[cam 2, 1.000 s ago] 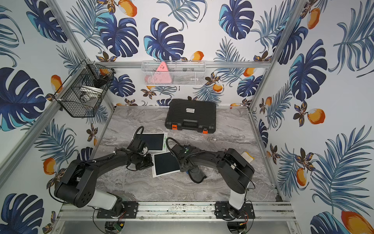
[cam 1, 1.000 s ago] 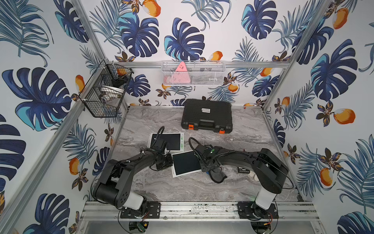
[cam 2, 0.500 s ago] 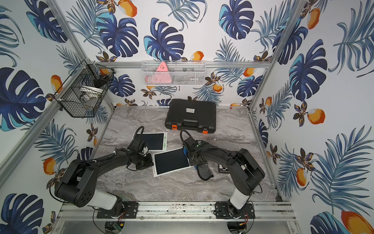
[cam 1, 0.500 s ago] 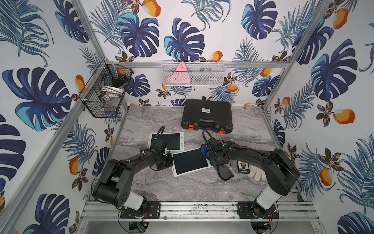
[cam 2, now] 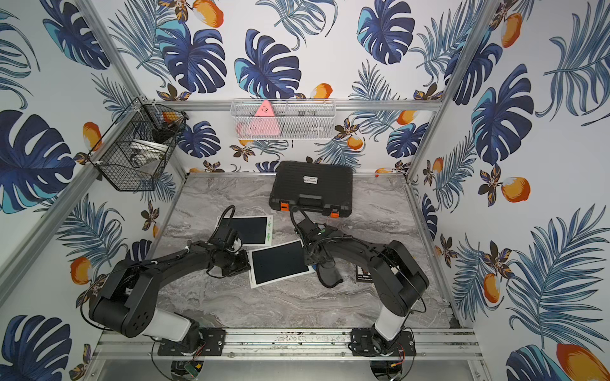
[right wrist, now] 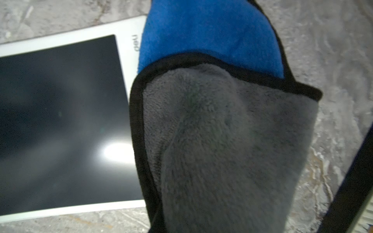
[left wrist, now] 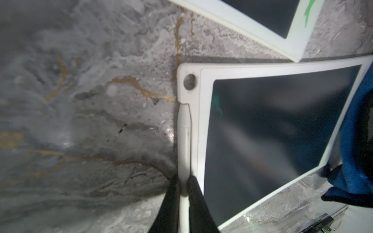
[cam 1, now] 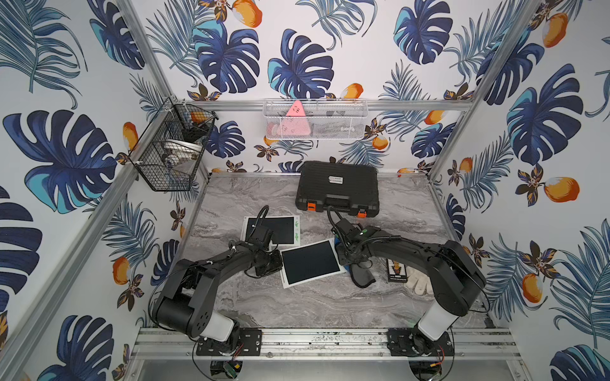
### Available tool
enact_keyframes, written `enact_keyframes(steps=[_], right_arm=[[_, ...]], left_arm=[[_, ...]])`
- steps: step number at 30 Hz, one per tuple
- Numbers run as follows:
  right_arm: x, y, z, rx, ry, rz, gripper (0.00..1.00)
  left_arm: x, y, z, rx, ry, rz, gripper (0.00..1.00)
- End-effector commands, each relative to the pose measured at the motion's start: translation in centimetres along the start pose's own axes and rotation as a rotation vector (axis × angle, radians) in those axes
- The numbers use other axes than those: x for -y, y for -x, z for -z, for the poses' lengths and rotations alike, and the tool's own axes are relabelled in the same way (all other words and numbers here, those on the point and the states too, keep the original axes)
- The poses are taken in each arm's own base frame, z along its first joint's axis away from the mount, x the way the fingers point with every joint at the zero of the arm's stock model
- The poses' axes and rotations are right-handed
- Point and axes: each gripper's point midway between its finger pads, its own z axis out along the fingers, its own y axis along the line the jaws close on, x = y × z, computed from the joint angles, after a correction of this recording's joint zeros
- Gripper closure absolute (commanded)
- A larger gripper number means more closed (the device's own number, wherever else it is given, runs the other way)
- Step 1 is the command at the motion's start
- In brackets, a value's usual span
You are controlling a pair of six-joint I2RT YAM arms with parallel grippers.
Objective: Wipe the drawing tablet
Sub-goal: Wipe the dirt from the drawing tablet.
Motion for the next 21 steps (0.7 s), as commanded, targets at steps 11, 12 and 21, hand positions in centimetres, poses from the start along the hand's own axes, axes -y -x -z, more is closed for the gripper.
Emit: enact_keyframes(steps=[11,12,21], right_arm=[[-1.1,-1.0,-2.0,-0.046,-0.034,0.074,1.00],[-0.6,-1.0,-2.0,-0.048,-0.041,0.071,1.00],[1.6,-0.4,-0.8,-0.029,-0.030,0.020,1.00]], left_arm=[[-7.1,-2.7,0.0,-0.061,0.338,0.008,0.87],[-7.1,-2.7,0.0,-0.061,0.338,0.008,0.87],[-7.1,-2.8,0.0,-0.060,0.339,0.005,0.87]])
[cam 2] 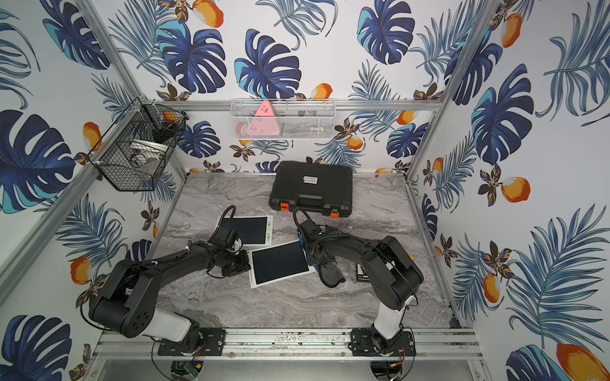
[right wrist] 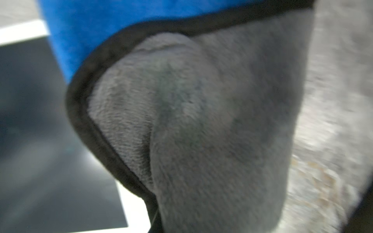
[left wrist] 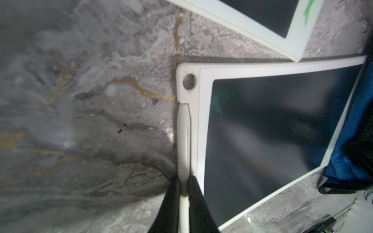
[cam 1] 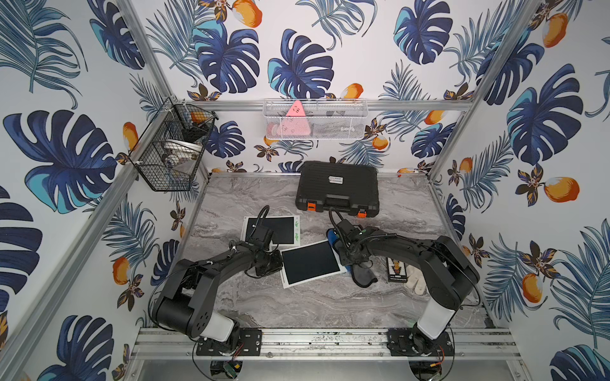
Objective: Wipe the drawing tablet
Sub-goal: Wipe the dirt from the drawing tablet.
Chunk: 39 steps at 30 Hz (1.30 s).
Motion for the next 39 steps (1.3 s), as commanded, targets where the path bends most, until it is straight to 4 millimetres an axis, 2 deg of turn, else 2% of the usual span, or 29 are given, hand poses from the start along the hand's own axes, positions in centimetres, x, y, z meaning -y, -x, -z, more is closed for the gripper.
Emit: enact_keyframes(steps=[1,3,4,6,10,13,17,22,23,26,27,29,32,35,39], right_arm=[[-1.4,0.5,1.6,0.027,0.021,0.037,1.00],[-2.2,0.5,1.9,0.029,0.043,0.033,1.00],[-3.4,1.7,2.8,0.061,0.074,0.025,1.00],[-4.3,2.0,3.1,0.066,0.086,0.030,1.00],[-4.9,1.7,1.8,0.032,0.078,0.044,1.00],[-3.9,1.3,0.8,0.012,0.055,0.041,1.00],[-1.7,1.6,0.6,0.012,0.035,0.006,1.00],[2.2,2.6,1.3,0.026,-0.010,-0.076,1.00],[2.8,1.8,1.0,0.003,-0.018,-0.073,1.00],[2.8,1.2,1.9,-0.030,0.003,-0.034,1.00],[2.7,1.9,3.0,-0.014,0.011,-0.036,0.95],[3.1,2.5,4.8,0.017,0.033,-0.047,0.76],[4.1,3.6,6.7,0.068,0.059,-0.038,0.59],[4.6,3.9,6.6,0.051,0.032,0.049,0.45],[5.2,4.5,5.3,0.018,0.020,0.055,0.37]], left_arm=[[-7.1,-2.8,0.0,-0.065,0.334,0.010,0.87],[-7.1,-2.8,0.0,-0.065,0.335,0.008,0.86],[-7.1,-2.8,0.0,-0.065,0.333,0.006,0.86],[-7.1,-2.8,0.0,-0.064,0.333,0.006,0.86],[-7.1,-2.8,0.0,-0.065,0.336,0.003,0.86],[-7.0,-2.8,0.0,-0.062,0.334,-0.001,0.86],[-6.6,-2.8,-0.1,-0.063,0.325,-0.025,0.85],[-6.1,-3.2,-0.5,-0.072,0.347,-0.086,0.86],[-6.0,-3.3,-0.5,-0.073,0.348,-0.091,0.86],[-5.9,-3.2,-0.4,-0.064,0.345,-0.094,0.86],[-5.8,-3.1,-0.3,-0.060,0.342,-0.096,0.85],[-5.7,-3.2,-0.3,-0.059,0.339,-0.099,0.85],[-5.6,-3.2,-0.3,-0.058,0.335,-0.102,0.85],[-5.5,-3.2,-0.2,-0.057,0.333,-0.106,0.85],[-5.4,-3.3,-0.2,-0.057,0.333,-0.108,0.86]])
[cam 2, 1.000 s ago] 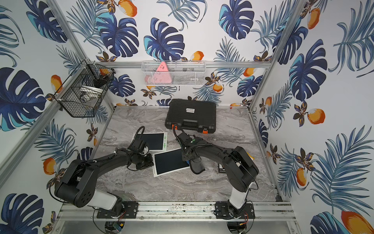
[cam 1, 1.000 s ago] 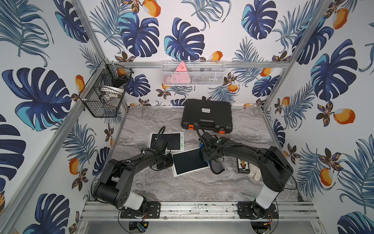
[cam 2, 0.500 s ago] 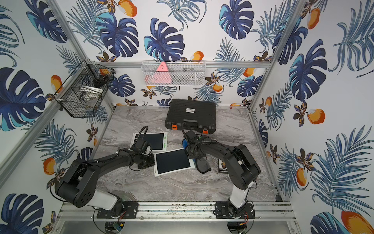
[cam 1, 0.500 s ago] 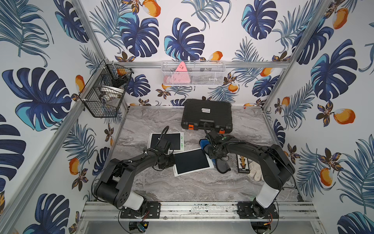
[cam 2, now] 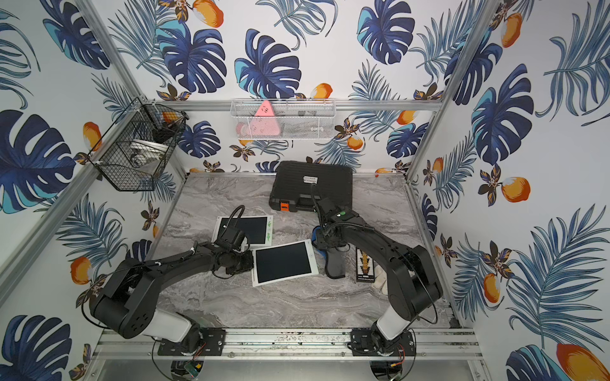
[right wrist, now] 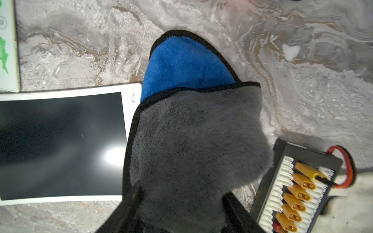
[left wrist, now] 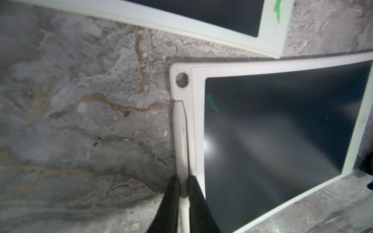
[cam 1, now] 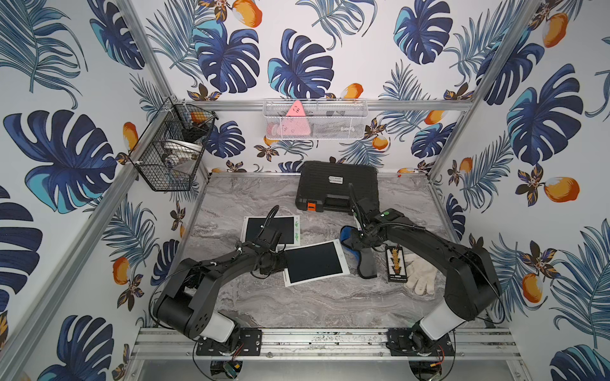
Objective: Wipe the drawing tablet
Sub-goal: Wipe the dirt from the drawing tablet.
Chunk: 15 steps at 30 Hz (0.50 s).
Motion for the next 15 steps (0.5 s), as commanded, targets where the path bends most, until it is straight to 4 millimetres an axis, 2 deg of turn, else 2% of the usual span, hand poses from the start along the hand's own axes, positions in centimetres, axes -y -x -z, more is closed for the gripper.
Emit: enact_keyframes(steps=[1,3,5,10,12,15], right_arm=[[1.0,-0.5,-0.6,-0.052,-0.044,0.041,0.36],[1.6,-0.5,-0.7,-0.071,-0.091,-0.002,0.36],[1.9,-0.2,0.1,-0.046,-0.111,-0.047,0.36],[1.8,-0.3,1.8,-0.003,-0.076,-0.172,0.25],[1.6,-0.6,1.6,-0.007,-0.066,-0.187,0.20],[1.6,-0.6,0.6,-0.008,-0.071,-0.193,0.18]], left_arm=[[-6.1,-4.4,0.1,-0.140,0.272,-0.004,0.85],[-6.1,-4.4,0.2,-0.138,0.273,-0.004,0.85],[-6.0,-4.4,0.2,-0.137,0.271,-0.007,0.86],[-6.0,-4.4,0.2,-0.137,0.271,-0.007,0.86],[-5.9,-4.4,0.2,-0.136,0.269,-0.007,0.86],[-5.9,-4.4,0.2,-0.139,0.267,-0.007,0.86]])
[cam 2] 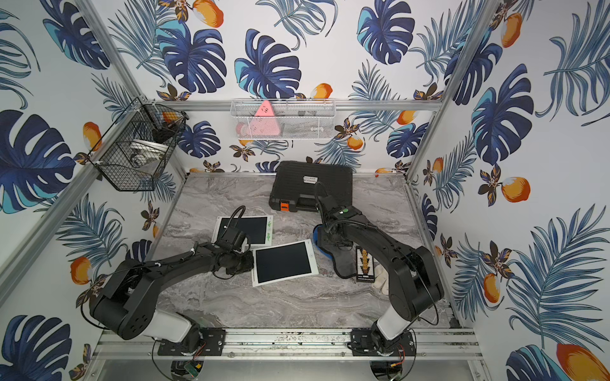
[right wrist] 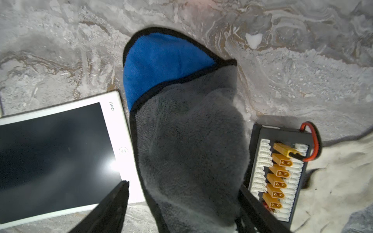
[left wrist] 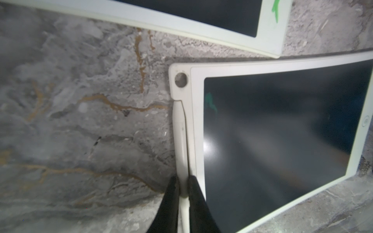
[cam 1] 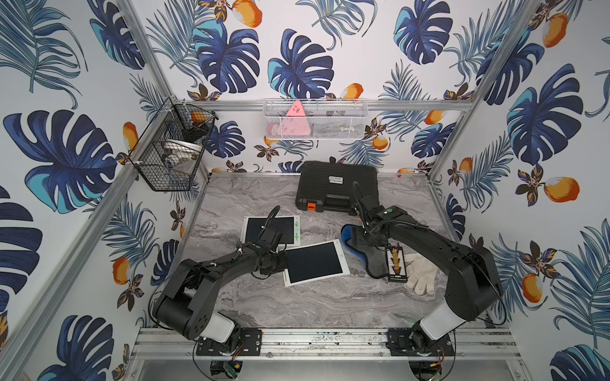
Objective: Wipe the drawing tablet
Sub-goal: Wipe the dirt from the drawing tablet.
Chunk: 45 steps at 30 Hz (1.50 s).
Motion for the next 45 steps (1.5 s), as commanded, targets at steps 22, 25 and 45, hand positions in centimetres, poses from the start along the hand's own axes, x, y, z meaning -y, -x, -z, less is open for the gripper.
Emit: enact_keyframes(steps=[22,25,45], right_arm=[[-0.7,0.6,-9.9,-0.112,-0.113,-0.058,0.65],[-0.1,2.1,-7.3,-0.017,-0.111,-0.069,0.98],[-11.5,-1.5,-6.6,0.019,0.002,0.219,1.00]], left_arm=[[-5.8,-4.8,-0.2,-0.165,0.253,0.000,0.86],[-5.7,-4.8,-0.4,-0.169,0.247,-0.003,0.86],[-4.4,-5.4,-1.6,-0.204,0.242,-0.043,0.89]])
